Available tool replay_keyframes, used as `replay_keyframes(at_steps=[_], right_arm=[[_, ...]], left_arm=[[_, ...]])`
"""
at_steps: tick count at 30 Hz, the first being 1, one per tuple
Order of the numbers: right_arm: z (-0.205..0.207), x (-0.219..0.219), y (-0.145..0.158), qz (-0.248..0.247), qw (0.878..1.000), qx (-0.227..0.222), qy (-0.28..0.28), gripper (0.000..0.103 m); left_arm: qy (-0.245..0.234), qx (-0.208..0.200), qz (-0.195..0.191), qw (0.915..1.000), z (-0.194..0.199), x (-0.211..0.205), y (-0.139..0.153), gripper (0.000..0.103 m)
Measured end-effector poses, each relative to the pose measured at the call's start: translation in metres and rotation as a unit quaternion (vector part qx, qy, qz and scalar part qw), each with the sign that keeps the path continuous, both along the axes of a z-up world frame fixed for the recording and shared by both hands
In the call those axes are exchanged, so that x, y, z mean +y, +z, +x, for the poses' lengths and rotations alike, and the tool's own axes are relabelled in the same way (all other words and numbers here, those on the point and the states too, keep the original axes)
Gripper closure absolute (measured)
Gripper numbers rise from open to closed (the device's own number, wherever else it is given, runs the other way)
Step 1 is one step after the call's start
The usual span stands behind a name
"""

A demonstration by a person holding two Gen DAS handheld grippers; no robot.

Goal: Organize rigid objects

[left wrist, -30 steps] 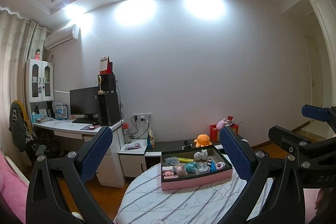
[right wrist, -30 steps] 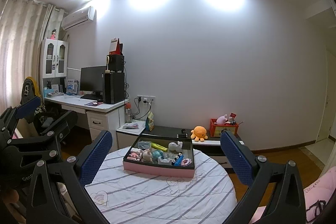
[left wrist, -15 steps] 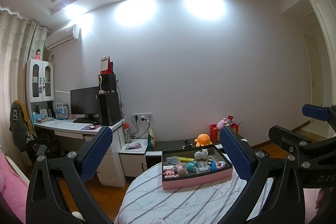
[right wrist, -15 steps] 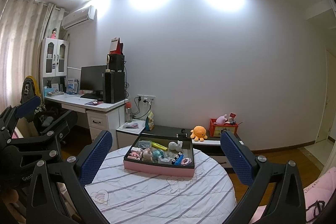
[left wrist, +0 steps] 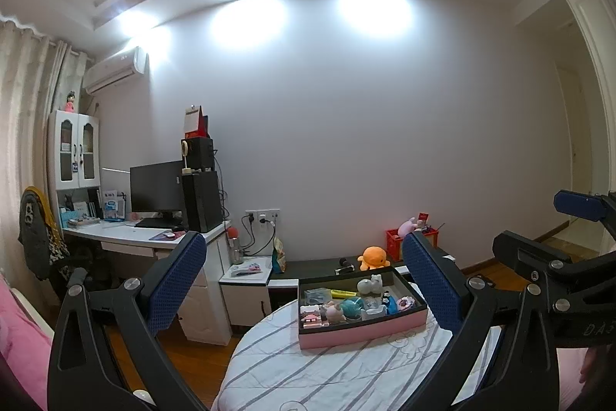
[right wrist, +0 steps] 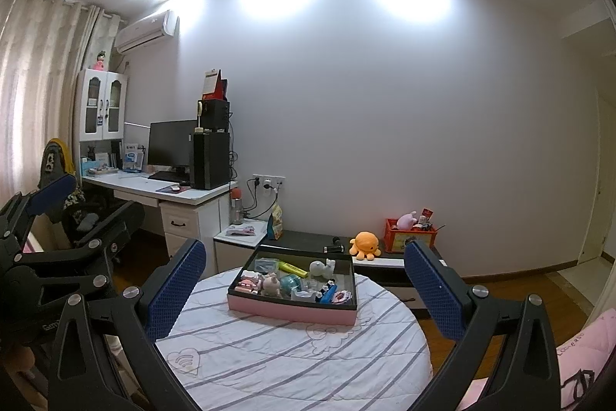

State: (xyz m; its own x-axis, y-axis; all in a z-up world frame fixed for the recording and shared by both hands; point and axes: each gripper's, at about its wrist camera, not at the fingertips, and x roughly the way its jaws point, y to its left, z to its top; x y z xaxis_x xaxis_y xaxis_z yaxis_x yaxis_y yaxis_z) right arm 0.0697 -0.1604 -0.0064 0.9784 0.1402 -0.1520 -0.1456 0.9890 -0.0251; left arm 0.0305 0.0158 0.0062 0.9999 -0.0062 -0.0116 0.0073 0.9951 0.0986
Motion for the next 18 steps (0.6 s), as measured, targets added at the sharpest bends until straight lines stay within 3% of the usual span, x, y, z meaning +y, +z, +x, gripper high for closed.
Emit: replay_keyframes(at_steps=[18], right_arm=[[-0.0011, -0.0019, 0.0002, -0.002, 1.000, -0.001, -0.001, 0.000]], left_arm=[[-0.001, 0.001, 0.000, 1.0000, -0.0005, 0.0012, 0.0025, 0.000]])
